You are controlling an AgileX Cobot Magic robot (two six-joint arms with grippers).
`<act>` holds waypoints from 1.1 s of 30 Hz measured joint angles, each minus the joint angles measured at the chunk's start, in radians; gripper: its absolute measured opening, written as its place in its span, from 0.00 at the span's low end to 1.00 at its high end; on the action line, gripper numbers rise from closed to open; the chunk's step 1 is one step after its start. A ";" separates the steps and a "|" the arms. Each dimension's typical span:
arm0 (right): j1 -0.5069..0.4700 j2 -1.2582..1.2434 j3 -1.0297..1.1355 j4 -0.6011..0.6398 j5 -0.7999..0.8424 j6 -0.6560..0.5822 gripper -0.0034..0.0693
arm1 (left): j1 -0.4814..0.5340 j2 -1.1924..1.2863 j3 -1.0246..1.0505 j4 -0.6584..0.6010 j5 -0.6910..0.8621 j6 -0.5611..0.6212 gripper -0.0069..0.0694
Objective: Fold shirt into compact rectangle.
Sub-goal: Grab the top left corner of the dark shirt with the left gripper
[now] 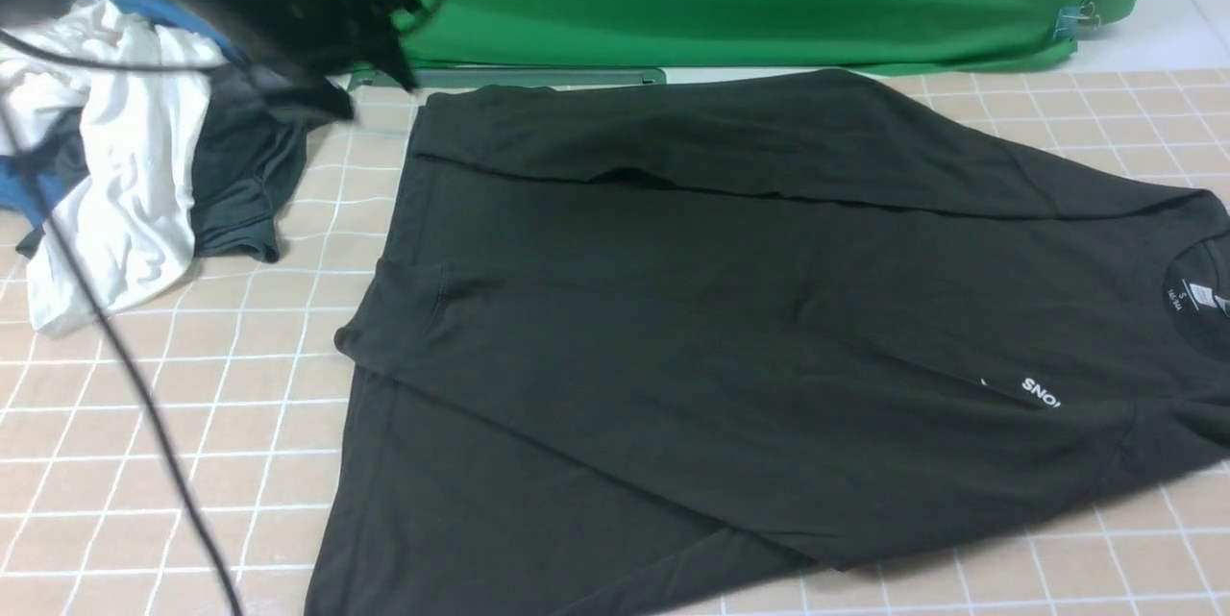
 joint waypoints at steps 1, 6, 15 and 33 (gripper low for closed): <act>0.000 0.000 0.000 0.000 -0.002 0.001 0.25 | 0.000 0.019 0.000 -0.029 -0.002 0.000 0.64; 0.000 0.000 0.000 0.000 -0.029 0.001 0.25 | 0.000 0.139 0.000 -0.233 -0.052 0.035 0.62; 0.000 0.000 0.000 0.000 -0.051 0.001 0.25 | 0.000 0.206 0.000 -0.297 -0.180 0.095 0.51; 0.000 0.000 0.000 0.000 -0.054 0.004 0.25 | 0.000 0.237 -0.003 -0.275 -0.339 0.080 0.46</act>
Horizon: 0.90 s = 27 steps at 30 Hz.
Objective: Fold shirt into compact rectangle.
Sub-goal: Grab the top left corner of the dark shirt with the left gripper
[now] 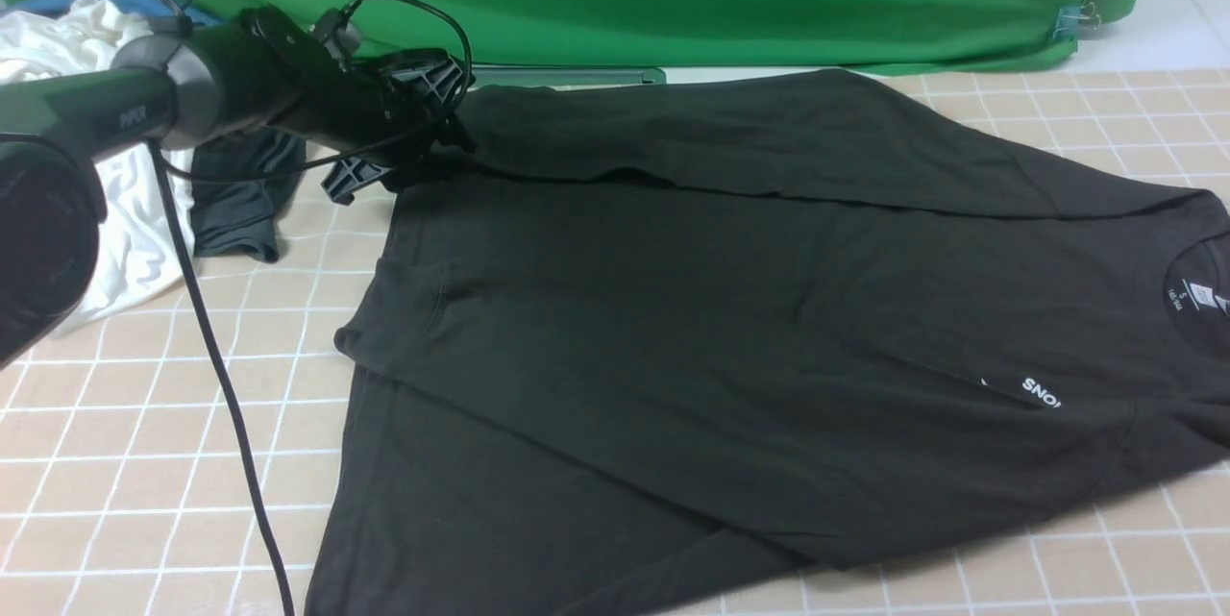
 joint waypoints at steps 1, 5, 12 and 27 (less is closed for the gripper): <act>0.000 0.000 0.000 0.000 0.000 0.010 0.26 | 0.000 0.000 -0.005 0.010 0.007 -0.007 0.46; 0.000 0.000 0.000 0.000 0.001 0.023 0.26 | 0.000 0.002 -0.014 0.019 0.008 -0.032 0.45; 0.000 0.000 0.000 0.000 0.030 0.050 0.26 | 0.000 0.005 -0.017 0.007 -0.016 -0.107 0.45; 0.000 0.000 0.000 0.000 0.053 0.080 0.26 | 0.000 0.038 -0.020 -0.095 -0.104 -0.140 0.44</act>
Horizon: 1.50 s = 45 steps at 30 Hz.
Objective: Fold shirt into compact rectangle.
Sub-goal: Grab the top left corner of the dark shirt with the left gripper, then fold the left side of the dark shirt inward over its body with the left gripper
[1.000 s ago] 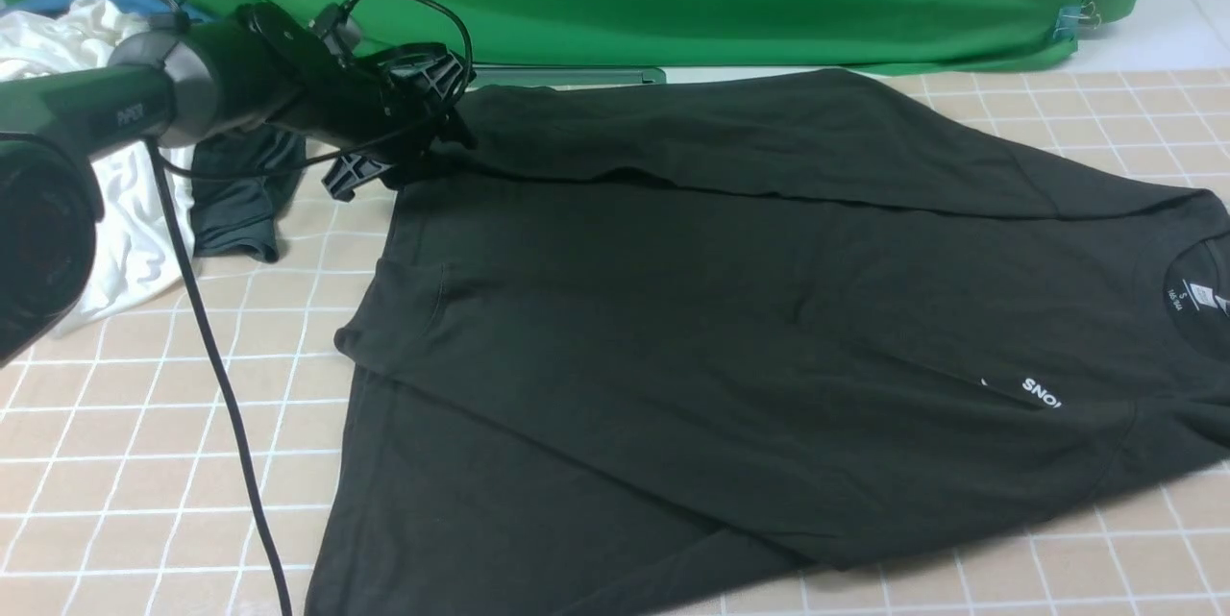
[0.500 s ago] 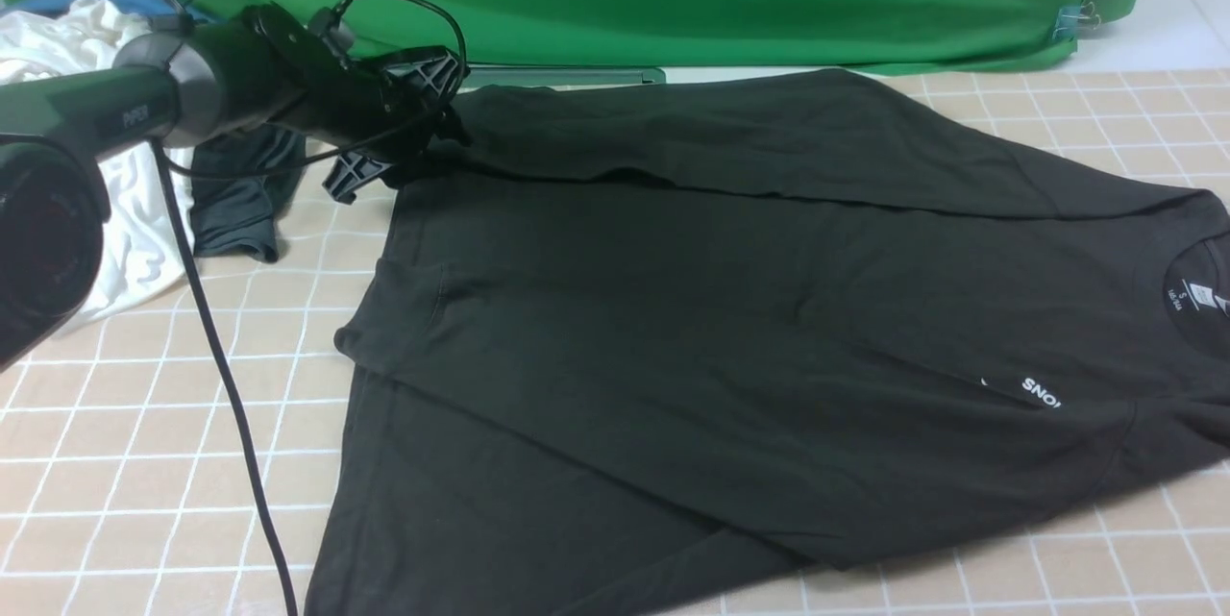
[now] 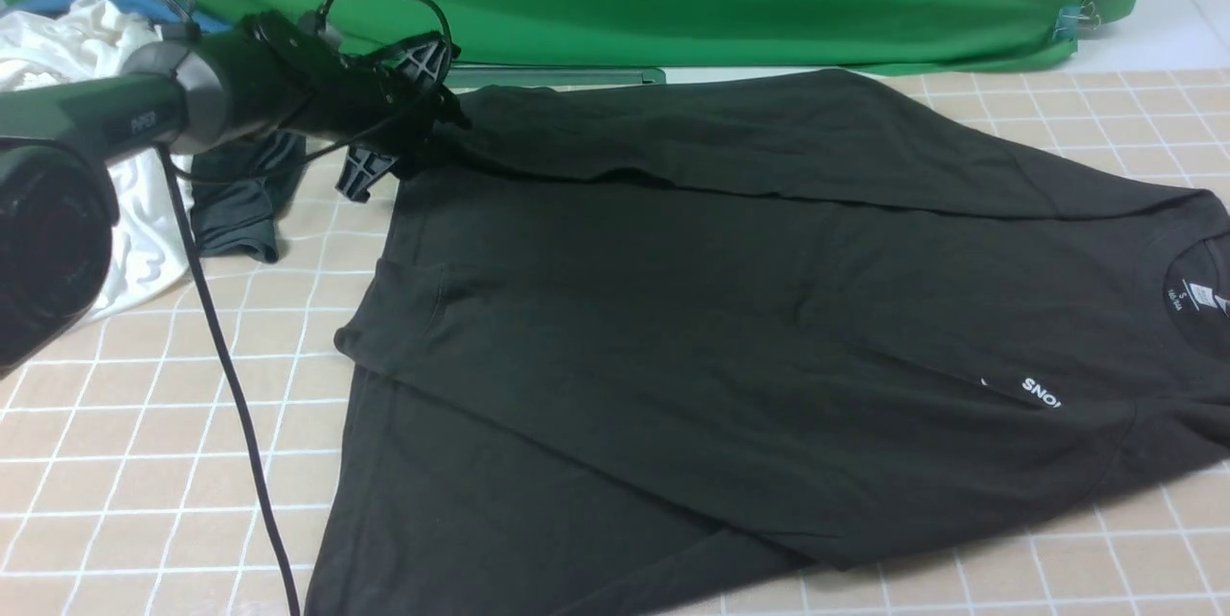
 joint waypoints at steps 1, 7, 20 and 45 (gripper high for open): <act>0.000 0.000 0.000 0.000 0.000 0.000 0.27 | 0.000 0.005 -0.005 -0.003 -0.003 0.000 0.44; 0.000 0.000 0.000 0.000 0.001 0.000 0.28 | 0.000 0.024 -0.015 -0.037 -0.014 -0.004 0.42; 0.000 0.000 0.000 0.000 0.000 -0.003 0.30 | 0.002 -0.048 -0.003 -0.016 0.071 0.025 0.12; 0.000 0.000 0.000 0.000 -0.025 -0.015 0.32 | -0.050 -0.525 0.210 0.390 0.764 -0.064 0.12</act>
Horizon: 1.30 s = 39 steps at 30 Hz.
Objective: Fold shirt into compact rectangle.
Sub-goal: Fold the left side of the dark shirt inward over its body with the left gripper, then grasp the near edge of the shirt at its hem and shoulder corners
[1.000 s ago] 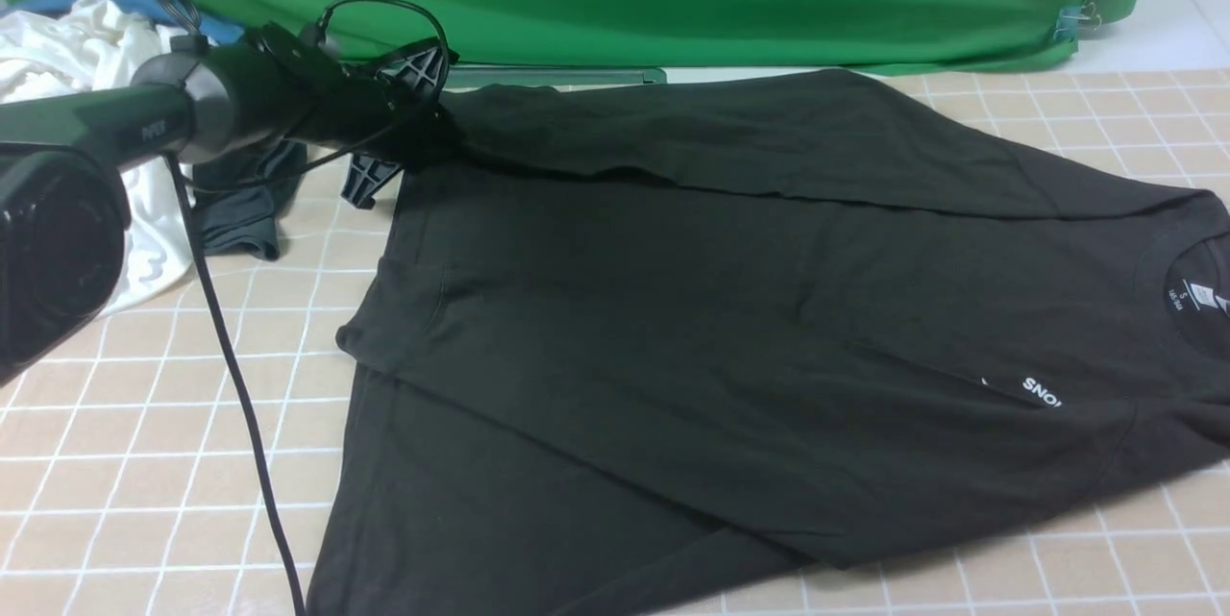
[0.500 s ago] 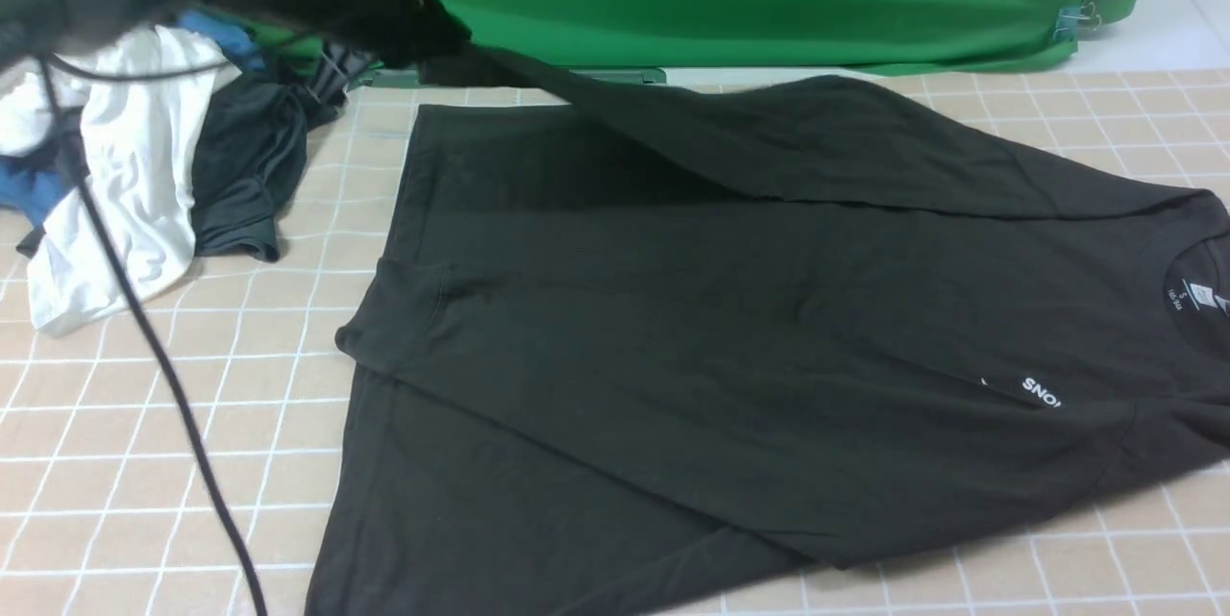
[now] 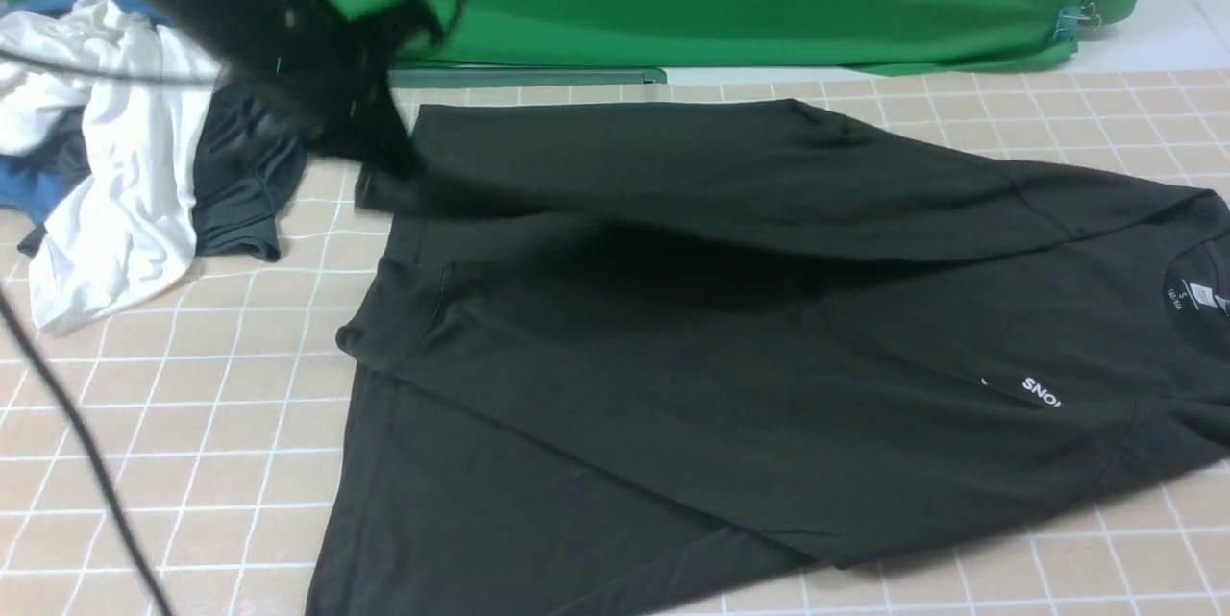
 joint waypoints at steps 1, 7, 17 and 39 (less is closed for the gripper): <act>0.000 0.000 0.000 0.000 0.000 0.000 0.32 | -0.013 -0.028 0.053 0.030 -0.012 -0.015 0.12; 0.000 0.000 0.000 0.000 0.000 -0.002 0.32 | -0.035 -0.116 0.313 0.090 -0.223 -0.045 0.12; 0.000 0.002 0.000 0.000 -0.006 -0.003 0.33 | -0.037 -0.096 0.495 0.083 -0.341 -0.040 0.25; 0.000 0.104 0.000 0.000 -0.001 -0.003 0.33 | -0.039 -0.169 0.528 0.143 0.074 -0.010 0.46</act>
